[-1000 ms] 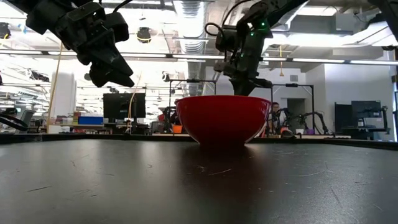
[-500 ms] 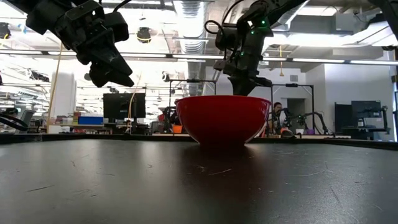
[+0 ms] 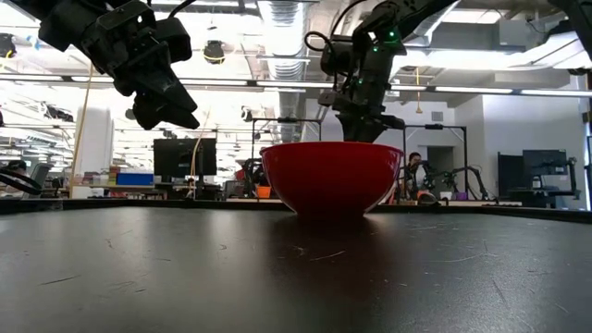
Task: Nest bowls inside each other
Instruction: Return to Home Position
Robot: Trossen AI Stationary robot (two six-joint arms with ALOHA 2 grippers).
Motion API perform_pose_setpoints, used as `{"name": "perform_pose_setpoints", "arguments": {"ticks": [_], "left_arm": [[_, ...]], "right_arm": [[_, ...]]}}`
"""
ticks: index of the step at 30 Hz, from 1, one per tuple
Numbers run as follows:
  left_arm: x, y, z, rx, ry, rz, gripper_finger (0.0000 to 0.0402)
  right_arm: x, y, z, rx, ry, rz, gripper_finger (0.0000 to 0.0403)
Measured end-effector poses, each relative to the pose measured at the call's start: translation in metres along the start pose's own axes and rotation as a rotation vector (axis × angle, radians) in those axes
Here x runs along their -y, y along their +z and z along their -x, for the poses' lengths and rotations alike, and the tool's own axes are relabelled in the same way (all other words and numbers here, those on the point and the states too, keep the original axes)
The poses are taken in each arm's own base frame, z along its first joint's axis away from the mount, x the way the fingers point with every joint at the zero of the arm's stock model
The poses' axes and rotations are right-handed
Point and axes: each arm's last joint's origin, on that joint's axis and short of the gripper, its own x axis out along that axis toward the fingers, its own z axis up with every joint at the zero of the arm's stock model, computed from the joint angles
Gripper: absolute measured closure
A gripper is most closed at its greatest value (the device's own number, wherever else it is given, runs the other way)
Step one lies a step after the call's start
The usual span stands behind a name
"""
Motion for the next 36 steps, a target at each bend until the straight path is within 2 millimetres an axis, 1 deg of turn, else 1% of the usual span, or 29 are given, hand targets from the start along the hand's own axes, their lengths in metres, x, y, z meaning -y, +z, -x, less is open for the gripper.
{"name": "perform_pose_setpoints", "arguments": {"ticks": [3, 6, 9, 11, 14, 17, 20, 24, 27, 31, 33, 36], "left_arm": [[0.000, 0.000, 0.000, 0.000, 0.000, 0.000, 0.0233], [0.000, 0.000, 0.000, 0.000, 0.000, -0.003, 0.0233], [0.000, 0.000, 0.000, 0.004, -0.002, -0.007, 0.0233], [0.001, 0.002, 0.000, 0.017, -0.009, -0.007, 0.0233], [0.003, 0.007, 0.000, 0.073, -0.038, -0.008, 0.0233], [0.007, 0.017, 0.002, 0.169, -0.083, -0.038, 0.0233], [0.011, 0.025, 0.008, 0.257, -0.113, -0.066, 0.0233], [0.013, 0.033, 0.021, 0.347, -0.136, -0.090, 0.0233], [0.012, 0.038, 0.038, 0.415, -0.141, -0.096, 0.0233], [0.011, 0.042, 0.065, 0.513, -0.132, -0.119, 0.0233], [0.010, 0.042, 0.076, 0.547, -0.114, -0.129, 0.0233], [0.007, 0.038, 0.091, 0.565, -0.092, -0.133, 0.0233]], "right_arm": [[0.000, 0.000, 0.003, 0.005, 0.003, 0.004, 0.0254], [0.001, -0.002, 0.014, 0.003, 0.035, 0.004, 0.0242], [-0.003, -0.009, 0.035, 0.002, 0.117, 0.019, 0.0237], [-0.009, -0.015, 0.054, 0.027, 0.173, 0.056, 0.0237], [-0.022, -0.030, 0.084, 0.087, 0.240, 0.131, 0.0240], [-0.037, -0.051, 0.114, 0.145, 0.297, 0.247, 0.0244], [-0.051, -0.075, 0.139, 0.212, 0.327, 0.387, 0.0245], [-0.064, -0.104, 0.166, 0.275, 0.373, 0.510, 0.0246], [-0.070, -0.123, 0.183, 0.295, 0.435, 0.571, 0.0246], [-0.074, -0.142, 0.196, 0.375, 0.488, 0.610, 0.0246], [-0.072, -0.149, 0.194, 0.425, 0.520, 0.606, 0.0246], [-0.063, -0.155, 0.181, 0.480, 0.557, 0.581, 0.0246]]}}
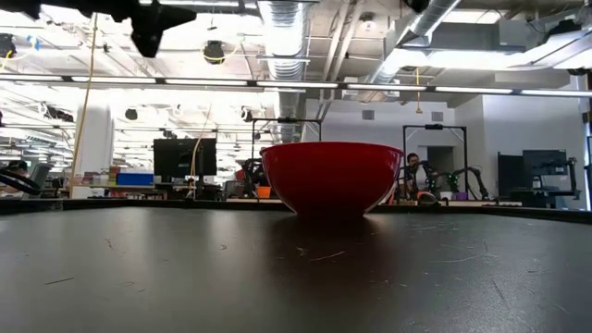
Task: Nest bowls inside each other
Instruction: Return to Home Position
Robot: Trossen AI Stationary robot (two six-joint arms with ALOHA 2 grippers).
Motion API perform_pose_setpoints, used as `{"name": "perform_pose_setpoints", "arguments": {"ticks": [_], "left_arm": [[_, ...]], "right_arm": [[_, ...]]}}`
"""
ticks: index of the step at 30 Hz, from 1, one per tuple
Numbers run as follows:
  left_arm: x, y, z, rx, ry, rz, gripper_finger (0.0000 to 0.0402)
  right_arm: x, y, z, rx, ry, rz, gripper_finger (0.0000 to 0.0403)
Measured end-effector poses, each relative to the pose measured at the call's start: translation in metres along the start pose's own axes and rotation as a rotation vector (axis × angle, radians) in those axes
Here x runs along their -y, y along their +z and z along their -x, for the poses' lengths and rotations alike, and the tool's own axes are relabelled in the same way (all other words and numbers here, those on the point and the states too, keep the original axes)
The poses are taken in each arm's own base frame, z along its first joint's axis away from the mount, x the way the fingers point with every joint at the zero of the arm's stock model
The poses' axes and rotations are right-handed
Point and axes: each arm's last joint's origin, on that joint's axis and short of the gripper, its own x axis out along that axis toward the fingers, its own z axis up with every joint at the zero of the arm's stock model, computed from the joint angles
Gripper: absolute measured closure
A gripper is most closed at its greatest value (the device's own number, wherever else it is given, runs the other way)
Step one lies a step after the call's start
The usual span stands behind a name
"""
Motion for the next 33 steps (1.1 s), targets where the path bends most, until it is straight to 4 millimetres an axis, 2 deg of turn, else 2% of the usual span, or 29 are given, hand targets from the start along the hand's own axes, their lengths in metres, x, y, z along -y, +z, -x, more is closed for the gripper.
{"name": "perform_pose_setpoints", "arguments": {"ticks": [9, 14, 17, 21, 27, 33], "left_arm": [[-0.004, -0.006, 0.033, -0.096, 0.032, -0.029, 0.0233], [-0.006, -0.009, 0.042, -0.127, 0.060, -0.030, 0.0233], [-0.007, -0.012, 0.047, -0.084, 0.077, -0.019, 0.0233], [-0.013, -0.032, 0.050, -0.016, 0.083, 0.033, 0.0233], [-0.023, -0.072, 0.054, 0.011, 0.118, 0.142, 0.0233], [-0.029, -0.087, 0.059, 0.071, 0.174, 0.180, 0.0233]], "right_arm": [[0.041, -0.066, -0.013, 0.194, 0.071, -0.058, 0.0249], [0.060, -0.106, -0.020, 0.313, 0.096, -0.106, 0.0270], [0.071, -0.132, -0.024, 0.367, 0.100, -0.158, 0.0285], [0.080, -0.159, -0.026, 0.406, 0.153, -0.224, 0.0301], [0.085, -0.189, -0.023, 0.372, 0.192, -0.261, 0.0326], [0.090, -0.204, -0.010, 0.356, 0.190, -0.265, 0.0345]]}}
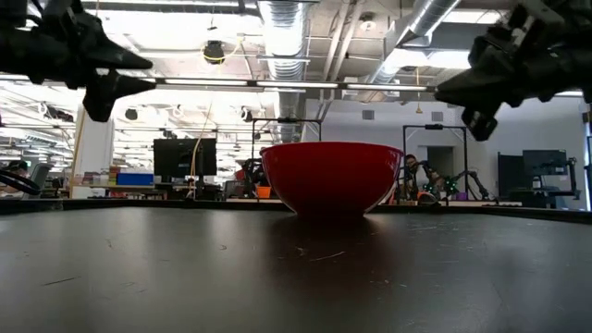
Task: Nest bowls inside each other
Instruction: Return to Home Position
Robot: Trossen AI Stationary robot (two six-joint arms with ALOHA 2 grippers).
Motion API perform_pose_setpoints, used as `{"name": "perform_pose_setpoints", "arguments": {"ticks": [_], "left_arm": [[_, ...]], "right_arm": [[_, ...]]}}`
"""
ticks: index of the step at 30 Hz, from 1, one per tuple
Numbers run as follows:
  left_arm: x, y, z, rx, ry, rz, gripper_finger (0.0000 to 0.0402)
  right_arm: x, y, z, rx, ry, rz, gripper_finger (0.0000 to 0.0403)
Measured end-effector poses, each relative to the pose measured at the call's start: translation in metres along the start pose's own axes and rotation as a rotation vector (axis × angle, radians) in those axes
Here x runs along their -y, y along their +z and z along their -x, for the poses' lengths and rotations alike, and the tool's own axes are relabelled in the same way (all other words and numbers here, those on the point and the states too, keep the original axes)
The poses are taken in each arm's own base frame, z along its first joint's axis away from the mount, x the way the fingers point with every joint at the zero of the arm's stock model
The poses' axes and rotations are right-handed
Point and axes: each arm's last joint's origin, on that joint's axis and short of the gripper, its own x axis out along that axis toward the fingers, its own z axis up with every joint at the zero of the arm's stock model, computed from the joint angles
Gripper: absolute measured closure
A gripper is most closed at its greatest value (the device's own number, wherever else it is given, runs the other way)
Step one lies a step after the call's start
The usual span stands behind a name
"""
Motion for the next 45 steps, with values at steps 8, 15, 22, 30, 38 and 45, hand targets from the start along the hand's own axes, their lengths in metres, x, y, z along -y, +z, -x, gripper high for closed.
{"name": "perform_pose_setpoints", "arguments": {"ticks": [8, 15, 22, 30, 38, 45], "left_arm": [[-0.003, -0.002, 0.000, 0.008, 0.078, 0.013, 0.0233], [-0.011, -0.024, -0.007, 0.014, 0.070, 0.119, 0.0233], [-0.011, -0.023, -0.008, 0.068, 0.073, 0.125, 0.0233], [-0.011, -0.026, -0.008, 0.034, 0.064, 0.119, 0.0233], [-0.011, -0.026, -0.008, 0.030, 0.058, 0.113, 0.0233], [-0.011, -0.026, -0.008, 0.030, 0.058, 0.114, 0.0233]], "right_arm": [[0.003, -0.004, 0.022, -0.026, -0.064, 0.069, 0.0355], [0.003, 0.000, 0.033, 0.040, -0.086, 0.145, 0.0356], [0.011, -0.011, 0.029, 0.106, -0.013, 0.243, 0.0356], [0.020, -0.031, 0.028, -0.048, -0.063, 0.216, 0.0356], [0.021, -0.032, 0.028, -0.063, -0.079, 0.172, 0.0356], [0.021, -0.032, 0.028, -0.054, -0.083, 0.049, 0.0356]]}}
